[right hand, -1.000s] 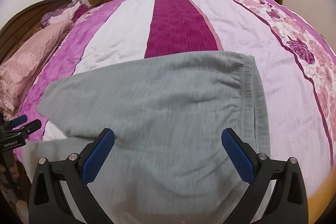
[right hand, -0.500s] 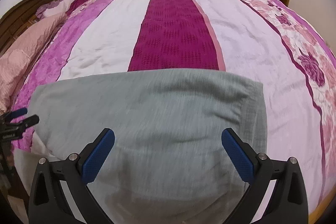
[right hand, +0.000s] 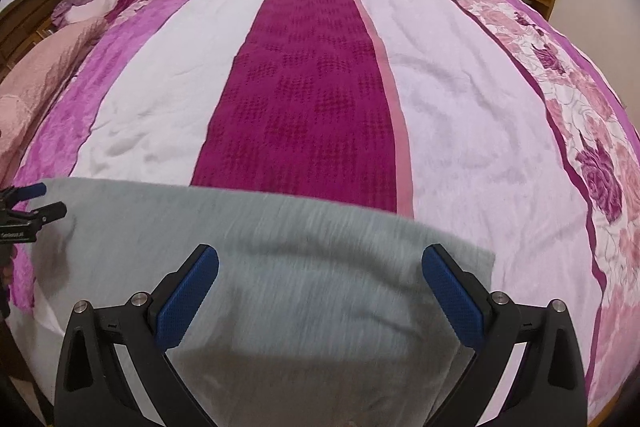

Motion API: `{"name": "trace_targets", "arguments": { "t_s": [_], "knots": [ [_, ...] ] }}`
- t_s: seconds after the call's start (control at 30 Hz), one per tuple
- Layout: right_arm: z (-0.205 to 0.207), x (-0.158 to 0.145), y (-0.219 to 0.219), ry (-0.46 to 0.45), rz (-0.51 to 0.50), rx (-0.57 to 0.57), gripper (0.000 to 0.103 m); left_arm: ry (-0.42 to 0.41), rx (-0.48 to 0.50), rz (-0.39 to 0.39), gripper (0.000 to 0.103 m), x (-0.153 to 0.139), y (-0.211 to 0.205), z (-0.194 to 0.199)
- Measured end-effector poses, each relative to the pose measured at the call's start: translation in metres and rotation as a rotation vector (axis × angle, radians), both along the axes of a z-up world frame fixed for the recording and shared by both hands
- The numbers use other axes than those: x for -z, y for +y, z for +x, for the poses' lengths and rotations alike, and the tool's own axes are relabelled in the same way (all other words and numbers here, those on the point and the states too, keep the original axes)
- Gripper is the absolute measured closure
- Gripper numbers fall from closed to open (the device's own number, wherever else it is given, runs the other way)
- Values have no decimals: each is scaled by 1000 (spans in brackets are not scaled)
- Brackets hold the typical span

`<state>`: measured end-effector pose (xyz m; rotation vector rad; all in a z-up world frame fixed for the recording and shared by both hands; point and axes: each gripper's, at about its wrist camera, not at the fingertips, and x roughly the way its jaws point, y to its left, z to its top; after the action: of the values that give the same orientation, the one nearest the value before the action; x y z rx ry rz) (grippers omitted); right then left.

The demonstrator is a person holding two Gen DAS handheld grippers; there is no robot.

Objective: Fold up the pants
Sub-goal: 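Move both grippers forward over the grey sweatpants toward the leg hems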

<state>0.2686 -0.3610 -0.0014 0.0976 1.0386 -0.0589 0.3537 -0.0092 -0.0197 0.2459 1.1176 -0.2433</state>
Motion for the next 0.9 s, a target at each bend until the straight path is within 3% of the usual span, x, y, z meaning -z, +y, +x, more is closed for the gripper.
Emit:
{"name": "trace_targets", "arguments": {
  "t_s": [0.07, 0.17, 0.27, 0.43, 0.73, 0.8, 0.9],
  "knots": [
    [8, 5, -2, 19, -4, -4, 5, -1, 6, 50, 0, 8, 0, 12],
    [21, 18, -6, 51, -14, -7, 5, 23, 22, 61, 0, 22, 4, 24],
    [30, 33, -11, 90, 7, -9, 5, 82, 50, 34, 0, 38, 9, 33],
    [34, 48, -12, 106, -1, -32, 4, 112, 76, -36, 0, 46, 20, 39],
    [36, 55, -12, 101, -24, -58, 4, 64, 103, -18, 0, 46, 17, 37],
    [35, 54, -12, 101, -24, -55, 4, 55, 110, -16, 5, 46, 13, 33],
    [33, 53, -11, 90, -25, -40, 10, 39, 148, -31, 21, 42, 9, 26]
  ]
}}
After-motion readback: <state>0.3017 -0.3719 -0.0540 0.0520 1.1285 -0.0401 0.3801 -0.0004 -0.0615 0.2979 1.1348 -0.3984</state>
